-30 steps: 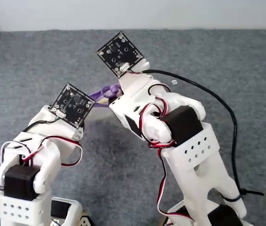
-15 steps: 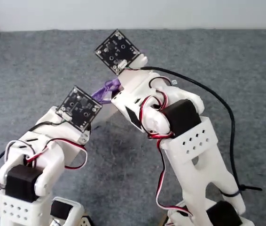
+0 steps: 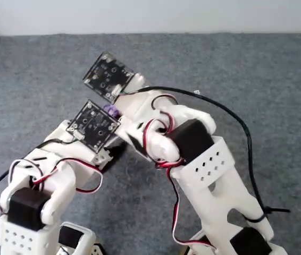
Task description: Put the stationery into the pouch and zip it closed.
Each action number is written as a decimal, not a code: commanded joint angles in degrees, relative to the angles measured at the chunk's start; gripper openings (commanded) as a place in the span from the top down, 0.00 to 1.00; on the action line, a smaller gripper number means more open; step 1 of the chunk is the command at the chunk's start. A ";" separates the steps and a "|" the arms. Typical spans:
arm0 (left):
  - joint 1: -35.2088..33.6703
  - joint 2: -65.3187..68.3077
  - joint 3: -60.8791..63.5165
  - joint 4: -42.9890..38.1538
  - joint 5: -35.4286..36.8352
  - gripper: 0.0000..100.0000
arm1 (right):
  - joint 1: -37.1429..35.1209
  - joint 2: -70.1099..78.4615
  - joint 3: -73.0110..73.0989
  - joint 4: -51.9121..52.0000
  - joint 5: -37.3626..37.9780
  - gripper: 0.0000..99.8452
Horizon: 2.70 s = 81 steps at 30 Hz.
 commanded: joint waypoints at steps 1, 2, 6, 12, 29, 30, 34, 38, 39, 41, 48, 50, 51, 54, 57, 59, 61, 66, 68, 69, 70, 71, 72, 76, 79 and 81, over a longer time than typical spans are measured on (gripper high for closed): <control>0.53 -0.70 -0.66 -0.53 0.97 0.66 | -0.75 -1.80 0.00 1.19 0.70 0.99; 0.53 -0.70 -0.57 -0.53 0.97 0.67 | -1.01 -2.07 0.09 1.19 0.62 0.99; 0.53 -0.70 1.19 -0.53 0.88 0.71 | -0.84 -2.68 0.09 1.19 0.79 0.99; 0.53 -0.79 1.36 -0.09 0.79 0.93 | 1.27 -2.59 0.00 0.66 0.79 0.99; -3.96 -12.13 1.63 1.14 6.77 0.99 | 11.74 -2.24 -0.18 -0.13 5.63 0.99; -3.96 -12.31 1.63 1.14 6.95 0.99 | 12.62 -2.15 0.00 -1.19 6.15 0.99; -4.92 -12.31 1.19 0.88 7.74 0.99 | 13.58 -1.98 0.79 -3.12 7.91 0.99; -4.92 -12.40 1.10 0.88 8.09 0.99 | 13.67 -1.98 2.99 -3.74 8.00 0.99; -4.92 -12.40 0.84 0.88 8.09 0.99 | 13.67 -1.98 3.25 -4.88 7.82 0.99; -4.66 -12.40 -0.22 1.05 8.09 0.99 | 13.67 -1.98 4.13 -7.87 8.09 0.99; -4.31 -12.31 2.68 -4.48 7.65 0.99 | 10.42 -2.95 4.31 -10.33 7.91 0.99; -4.40 -12.31 4.62 -6.15 6.42 0.99 | 8.92 -4.18 4.31 -10.15 7.91 0.99; -4.57 -12.31 5.32 -6.86 5.98 0.99 | 8.31 -4.70 4.31 -10.15 7.91 0.99; -4.75 -12.31 6.64 -8.88 5.71 0.98 | 6.81 -6.11 4.31 -9.98 7.91 0.99; -4.40 -12.22 8.57 -11.16 5.98 0.95 | 5.85 -6.90 4.31 -9.89 7.91 0.99; -4.40 -12.13 10.51 -13.10 5.98 0.91 | 5.49 -7.16 4.31 -9.89 8.00 0.99; -4.66 -12.31 11.91 -14.86 6.07 0.88 | 4.88 -7.16 4.31 -9.89 8.09 0.99; -4.84 -12.40 11.65 -15.47 6.07 0.87 | 3.12 -6.73 4.66 -9.89 8.09 0.99; -4.84 -12.40 10.07 -14.59 6.07 0.87 | 3.12 -6.55 4.75 -9.89 8.09 0.99; -4.84 -12.40 8.92 -13.80 6.07 0.87 | 3.12 -6.55 5.27 -9.89 8.18 0.99; -4.84 -12.40 7.87 -12.84 6.07 0.87 | 3.12 -6.55 5.98 -9.98 8.18 0.99; -4.84 -12.40 6.99 -11.69 6.07 0.86 | 3.12 -6.73 6.59 -9.98 8.18 0.99; -4.84 -12.40 6.46 -10.90 6.07 0.86 | 3.12 -6.73 6.95 -9.98 8.18 0.99; -4.84 -12.40 5.93 -10.20 6.07 0.86 | 3.12 -6.64 7.12 -10.42 8.18 0.99; -5.54 -12.40 5.85 -10.37 6.07 0.86 | 3.12 -6.64 7.12 -10.42 8.26 0.99; -6.51 -12.40 5.85 -10.46 6.07 0.87 | 3.21 -6.64 7.12 -10.42 8.26 0.99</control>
